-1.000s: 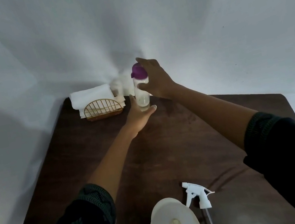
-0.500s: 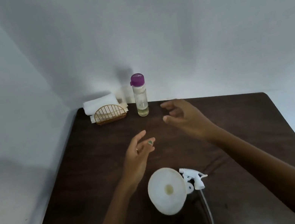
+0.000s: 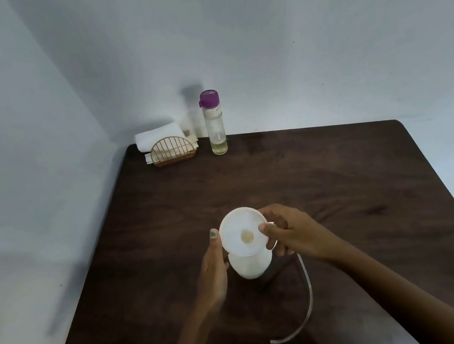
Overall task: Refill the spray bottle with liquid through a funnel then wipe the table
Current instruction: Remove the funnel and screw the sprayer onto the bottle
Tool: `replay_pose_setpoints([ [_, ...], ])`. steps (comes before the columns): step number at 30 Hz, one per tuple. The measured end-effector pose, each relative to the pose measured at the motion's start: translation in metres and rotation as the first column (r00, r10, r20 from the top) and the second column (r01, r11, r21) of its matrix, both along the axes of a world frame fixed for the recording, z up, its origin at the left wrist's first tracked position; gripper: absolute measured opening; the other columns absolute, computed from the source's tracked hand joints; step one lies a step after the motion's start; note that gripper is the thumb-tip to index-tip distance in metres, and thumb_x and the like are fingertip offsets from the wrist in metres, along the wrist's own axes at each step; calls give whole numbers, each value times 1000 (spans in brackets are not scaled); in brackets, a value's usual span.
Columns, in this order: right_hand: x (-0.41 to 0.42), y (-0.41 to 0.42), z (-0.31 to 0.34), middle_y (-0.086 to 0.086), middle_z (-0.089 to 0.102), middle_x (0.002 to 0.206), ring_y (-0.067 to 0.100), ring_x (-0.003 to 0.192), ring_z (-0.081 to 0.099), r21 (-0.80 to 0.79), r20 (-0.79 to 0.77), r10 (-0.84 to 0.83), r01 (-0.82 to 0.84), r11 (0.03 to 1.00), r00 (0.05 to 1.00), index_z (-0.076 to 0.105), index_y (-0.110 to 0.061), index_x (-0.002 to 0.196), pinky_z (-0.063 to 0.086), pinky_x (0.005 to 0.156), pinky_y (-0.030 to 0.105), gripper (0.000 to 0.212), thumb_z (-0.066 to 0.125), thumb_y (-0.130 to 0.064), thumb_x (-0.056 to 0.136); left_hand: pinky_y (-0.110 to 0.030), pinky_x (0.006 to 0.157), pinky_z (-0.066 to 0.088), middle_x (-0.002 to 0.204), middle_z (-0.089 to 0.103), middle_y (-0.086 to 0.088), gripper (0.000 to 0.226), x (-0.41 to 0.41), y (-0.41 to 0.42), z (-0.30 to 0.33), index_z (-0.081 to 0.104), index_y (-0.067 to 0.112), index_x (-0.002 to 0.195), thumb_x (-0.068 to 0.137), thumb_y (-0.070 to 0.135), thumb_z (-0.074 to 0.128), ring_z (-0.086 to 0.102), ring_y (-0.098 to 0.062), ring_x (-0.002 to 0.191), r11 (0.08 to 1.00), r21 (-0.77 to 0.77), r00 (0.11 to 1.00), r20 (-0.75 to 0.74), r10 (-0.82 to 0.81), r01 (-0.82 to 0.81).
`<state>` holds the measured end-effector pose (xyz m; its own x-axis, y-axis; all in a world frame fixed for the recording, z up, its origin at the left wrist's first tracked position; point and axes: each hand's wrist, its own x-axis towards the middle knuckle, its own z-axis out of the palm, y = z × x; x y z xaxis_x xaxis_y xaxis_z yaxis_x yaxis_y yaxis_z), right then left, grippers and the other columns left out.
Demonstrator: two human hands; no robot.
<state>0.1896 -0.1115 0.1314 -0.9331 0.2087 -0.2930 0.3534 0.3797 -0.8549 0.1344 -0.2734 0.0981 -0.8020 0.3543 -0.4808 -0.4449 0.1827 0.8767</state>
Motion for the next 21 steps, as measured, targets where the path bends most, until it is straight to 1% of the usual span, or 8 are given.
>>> replay_pose_setpoints([
  [2, 2, -4, 2, -7, 64, 82, 0, 53, 62, -17, -29, -1, 1, 1000, 1000, 54, -12, 118, 47, 46, 17, 24, 49, -16, 96, -40, 111, 35, 149, 37, -6, 56, 4, 0, 2, 33, 15, 146, 99, 44, 24, 37, -24, 137, 1000, -8, 1000, 1, -7, 7],
  [3, 3, -4, 4, -5, 65, 80, 1, 52, 62, -55, -48, -11, 9, 998, 999, 55, -10, 118, 46, 45, 17, 23, 49, -14, 96, -39, 110, 35, 147, 39, -7, 53, 5, 0, 4, 34, 16, 145, 100, 42, 24, 38, -24, 135, 1000, -5, 1000, -3, -12, 12],
  [6, 7, -4, 10, 4, 68, 73, 3, 48, 61, -204, -96, -61, 40, 978, 994, 58, -9, 116, 43, 44, 14, 22, 51, -11, 95, -34, 102, 39, 142, 45, -5, 39, 8, -1, 4, 37, 28, 135, 101, 39, 21, 48, -17, 121, 999, 7, 997, -59, -46, 47],
  [8, 8, -3, 9, 4, 68, 73, 1, 47, 60, -206, -95, -77, 56, 977, 993, 58, -8, 116, 41, 43, 12, 22, 51, -10, 95, -31, 99, 39, 142, 47, -5, 45, 10, -3, 3, 39, 26, 138, 101, 41, 19, 50, -13, 116, 997, 1, 994, -86, -71, 71],
  [11, 10, -3, 6, 3, 69, 75, 2, 48, 60, -183, -65, -53, 40, 982, 997, 57, -11, 119, 40, 42, 12, 25, 52, -12, 95, -34, 103, 37, 144, 45, -5, 52, 11, -4, 3, 36, 18, 144, 101, 42, 17, 49, -16, 124, 996, -18, 994, -64, -90, 89],
  [14, 11, -2, 3, 6, 71, 71, 7, 48, 60, -242, -70, -107, 87, 966, 992, 60, -13, 115, 40, 43, 15, 22, 52, -11, 94, -35, 104, 36, 136, 49, -2, 48, 12, -4, 5, 36, 23, 141, 101, 41, 17, 50, -14, 119, 996, -5, 993, -66, -94, 94],
  [18, 12, -2, -1, 7, 71, 74, 9, 49, 59, -217, -53, -108, 94, 972, 993, 61, -14, 115, 40, 43, 16, 22, 51, -12, 95, -39, 108, 35, 130, 49, 2, 46, 12, -6, 6, 35, 26, 140, 100, 43, 18, 50, -13, 115, 995, -12, 993, -67, -100, 100],
  [21, 15, -1, -1, 9, 72, 76, 11, 51, 60, -265, -61, -117, 97, 959, 991, 61, -16, 115, 40, 44, 16, 22, 52, -13, 95, -38, 105, 35, 133, 49, 2, 47, 13, -6, 7, 36, 26, 140, 100, 43, 17, 52, -13, 114, 993, -26, 991, -66, -116, 115],
])
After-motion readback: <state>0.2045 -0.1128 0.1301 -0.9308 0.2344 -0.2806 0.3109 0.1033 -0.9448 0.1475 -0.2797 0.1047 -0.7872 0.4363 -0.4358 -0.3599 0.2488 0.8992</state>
